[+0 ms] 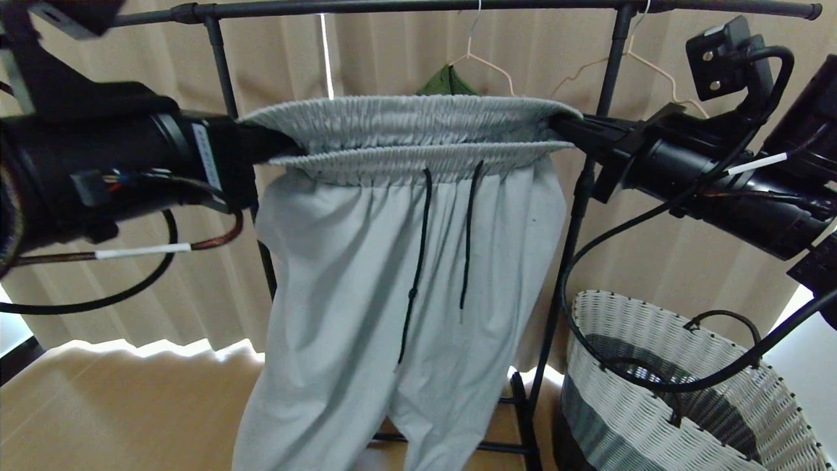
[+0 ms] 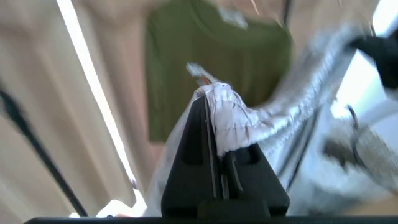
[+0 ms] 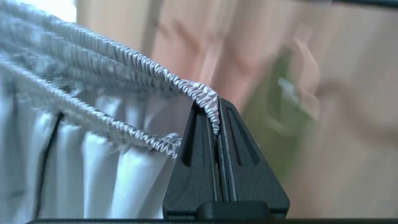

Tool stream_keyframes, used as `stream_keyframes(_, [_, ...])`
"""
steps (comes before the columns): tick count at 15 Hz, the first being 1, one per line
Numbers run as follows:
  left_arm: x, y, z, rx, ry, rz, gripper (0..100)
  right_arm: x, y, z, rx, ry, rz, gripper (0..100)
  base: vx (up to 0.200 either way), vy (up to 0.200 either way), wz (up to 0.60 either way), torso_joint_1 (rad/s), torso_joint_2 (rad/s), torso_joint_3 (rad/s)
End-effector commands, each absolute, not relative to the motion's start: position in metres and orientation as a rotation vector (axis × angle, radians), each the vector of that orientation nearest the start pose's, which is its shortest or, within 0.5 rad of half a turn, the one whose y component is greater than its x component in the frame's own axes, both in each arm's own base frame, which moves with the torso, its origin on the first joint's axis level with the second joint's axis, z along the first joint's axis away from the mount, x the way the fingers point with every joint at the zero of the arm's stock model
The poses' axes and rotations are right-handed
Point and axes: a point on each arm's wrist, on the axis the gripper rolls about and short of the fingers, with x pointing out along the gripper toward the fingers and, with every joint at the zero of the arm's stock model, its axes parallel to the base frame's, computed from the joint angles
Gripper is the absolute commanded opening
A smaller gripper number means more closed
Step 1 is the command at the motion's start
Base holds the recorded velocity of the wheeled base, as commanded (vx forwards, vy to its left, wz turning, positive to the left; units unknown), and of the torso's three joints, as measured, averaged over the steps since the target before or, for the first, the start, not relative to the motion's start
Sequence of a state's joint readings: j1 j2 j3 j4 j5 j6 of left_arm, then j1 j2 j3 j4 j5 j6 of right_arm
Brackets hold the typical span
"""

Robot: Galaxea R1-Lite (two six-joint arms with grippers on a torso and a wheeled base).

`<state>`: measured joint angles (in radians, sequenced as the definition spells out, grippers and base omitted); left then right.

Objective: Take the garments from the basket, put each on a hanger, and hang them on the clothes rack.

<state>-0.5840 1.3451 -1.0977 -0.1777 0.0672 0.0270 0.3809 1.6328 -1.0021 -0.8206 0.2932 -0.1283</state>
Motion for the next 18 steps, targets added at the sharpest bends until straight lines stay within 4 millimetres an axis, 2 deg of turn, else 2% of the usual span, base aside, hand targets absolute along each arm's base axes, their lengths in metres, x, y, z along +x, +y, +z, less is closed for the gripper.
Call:
stream_keyframes(1, [0.198, -0.140, 0.295, 0.076, 0.138, -0.548, 0, 0.278, 0.106, 0.276, -0.130, -0.231, 0.619, 0, 0.000, 0.000, 0.00, 0.000, 0.00, 0.000])
stream_keyframes(2, [0.206, -0.154, 0.287, 0.077, 0.149, -0.552, 0, 0.278, 0.091, 0.272, -0.140, -0.208, 0.573, 0, 0.000, 0.000, 0.00, 0.000, 0.00, 0.000])
stream_keyframes(4, [0.214, -0.164, 0.291, 0.067, 0.117, -0.542, 0, 0.276, 0.089, 0.263, -0.140, -0.180, 0.571, 0, 0.000, 0.000, 0.00, 0.000, 0.00, 0.000])
stream_keyframes(7, [0.216, -0.166, 0.287, 0.072, 0.134, -0.542, 0, 0.276, 0.086, 0.252, -0.141, -0.144, 0.563, 0, 0.000, 0.000, 0.00, 0.000, 0.00, 0.000])
stream_keyframes(11, [0.220, -0.169, 0.295, 0.064, 0.106, -0.548, 0, 0.278, 0.074, 0.254, -0.144, -0.147, 0.520, 0, 0.000, 0.000, 0.00, 0.000, 0.00, 0.000])
stream_keyframes(13, [0.229, -0.177, 0.284, 0.075, 0.137, -0.546, 0, 0.279, 0.065, 0.254, -0.146, -0.147, 0.488, 0, 0.000, 0.000, 0.00, 0.000, 0.00, 0.000])
stream_keyframes(16, [0.241, -0.186, 0.284, 0.068, 0.111, -0.547, 0, 0.263, 0.052, 0.263, -0.149, -0.138, 0.450, 0, 0.000, 0.000, 0.00, 0.000, 0.00, 0.000])
stream_keyframes(18, [0.250, -0.193, 0.292, 0.062, 0.082, -0.548, 0, 0.234, 0.047, 0.269, -0.141, -0.070, 0.464, 0, 0.000, 0.000, 0.00, 0.000, 0.00, 0.000])
